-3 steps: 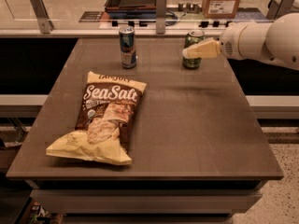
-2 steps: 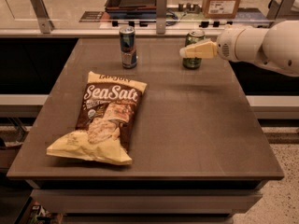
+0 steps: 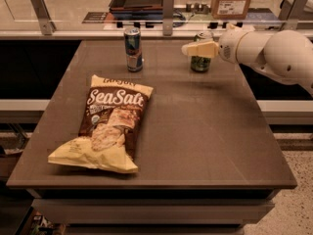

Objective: Knock green can over

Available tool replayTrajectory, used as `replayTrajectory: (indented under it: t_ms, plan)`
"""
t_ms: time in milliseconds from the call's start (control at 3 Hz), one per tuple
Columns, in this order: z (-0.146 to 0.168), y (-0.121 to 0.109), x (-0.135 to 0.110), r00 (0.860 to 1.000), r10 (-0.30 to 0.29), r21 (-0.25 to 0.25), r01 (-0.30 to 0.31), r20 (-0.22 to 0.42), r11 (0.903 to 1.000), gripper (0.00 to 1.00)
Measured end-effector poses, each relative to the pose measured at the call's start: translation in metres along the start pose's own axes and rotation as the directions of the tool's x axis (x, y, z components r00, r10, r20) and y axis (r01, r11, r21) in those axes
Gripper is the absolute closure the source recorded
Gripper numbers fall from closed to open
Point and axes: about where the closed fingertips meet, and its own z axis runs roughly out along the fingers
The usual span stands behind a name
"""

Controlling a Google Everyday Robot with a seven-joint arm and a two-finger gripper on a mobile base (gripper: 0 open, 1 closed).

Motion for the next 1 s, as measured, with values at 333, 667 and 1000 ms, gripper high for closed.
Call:
replayTrajectory:
  t_ms: [333, 667, 1000]
  plan:
    - [0.016, 0.004, 0.011, 0.998, 0.034, -0.026, -0.033, 0.043, 0.9991, 0.00]
    - [0.026, 0.009, 0.023, 0.996, 0.062, -0.042, -0.060, 0.056, 0.9973, 0.00]
    - [0.027, 0.011, 0.038, 0.995, 0.087, -0.030, -0.086, 0.047, 0.9959, 0.18]
